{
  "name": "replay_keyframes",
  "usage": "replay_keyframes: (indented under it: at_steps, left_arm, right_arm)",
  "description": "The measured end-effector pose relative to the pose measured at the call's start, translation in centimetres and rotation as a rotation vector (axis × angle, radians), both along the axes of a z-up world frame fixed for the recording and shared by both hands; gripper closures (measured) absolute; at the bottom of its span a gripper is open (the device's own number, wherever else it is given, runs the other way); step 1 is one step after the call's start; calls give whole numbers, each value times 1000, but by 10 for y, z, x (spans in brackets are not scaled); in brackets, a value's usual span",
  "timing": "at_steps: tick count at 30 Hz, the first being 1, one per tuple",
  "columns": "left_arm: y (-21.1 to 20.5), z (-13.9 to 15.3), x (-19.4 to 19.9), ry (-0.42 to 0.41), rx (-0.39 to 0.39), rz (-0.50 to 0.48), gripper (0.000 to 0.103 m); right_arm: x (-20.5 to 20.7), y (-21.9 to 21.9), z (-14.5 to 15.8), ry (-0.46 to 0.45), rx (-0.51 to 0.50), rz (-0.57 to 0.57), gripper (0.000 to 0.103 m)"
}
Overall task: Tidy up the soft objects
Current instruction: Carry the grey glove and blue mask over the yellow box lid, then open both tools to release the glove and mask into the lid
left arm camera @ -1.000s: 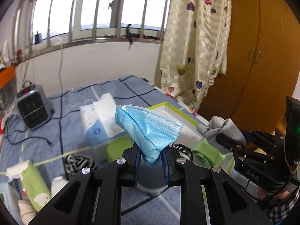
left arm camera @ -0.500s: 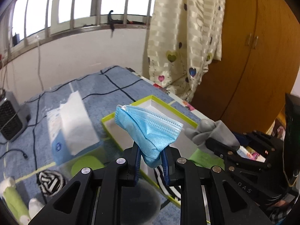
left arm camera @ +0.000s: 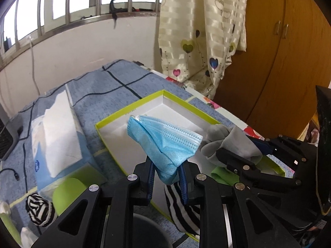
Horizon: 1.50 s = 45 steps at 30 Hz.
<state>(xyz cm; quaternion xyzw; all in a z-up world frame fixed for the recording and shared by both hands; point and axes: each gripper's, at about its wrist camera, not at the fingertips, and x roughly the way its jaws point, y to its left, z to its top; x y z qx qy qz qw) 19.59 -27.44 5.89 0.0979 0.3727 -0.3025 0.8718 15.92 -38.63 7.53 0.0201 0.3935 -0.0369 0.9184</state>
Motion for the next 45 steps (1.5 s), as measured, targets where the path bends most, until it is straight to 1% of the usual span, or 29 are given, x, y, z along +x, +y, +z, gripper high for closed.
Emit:
replay_keyframes:
  at_steps: [8,9,11,14,17,19,21,28,30,34,36,45]
  left_arm:
    - [-5,-8,4,27,13,0,81]
    - [-6,-9,4,29,13,-1,79]
    - [-6,-10,5,34,12,-1,78]
    - [-4,-10,5,35,11,5,74]
    - [-3,-7,4,31,7,3,71]
    - [-2,-6,3,31,4,6,67]
    - [0,-4,1,27,-2,4,63]
    - [5,2,-5,23,-11,6,57]
    - [8,3,-7,22,-15,9,57]
    - [13,7,-13,16,-18,16,56]
    - [17,9,-16,13,-23,17,55]
    - [33,19,-33,1,-41,30,52]
  right_arm:
    - [0,2,-1,9,-19,1,57]
    - [0,2,-1,11,-23,0,56]
    - [1,2,-2,14,-29,-1,55]
    - [1,2,-2,13,-33,-3,51]
    - [0,3,-1,11,-39,-5,50]
    - [-1,3,-1,10,-44,-7,47]
    - [-3,4,1,6,-48,-7,42]
    - [-7,6,5,-6,-60,-14,40]
    - [-9,7,7,-9,-56,-13,36]
    - [-14,10,10,-18,-57,-17,33]
    - [-16,11,12,-22,-60,-23,30]
    - [-28,19,23,-51,-49,-29,29]
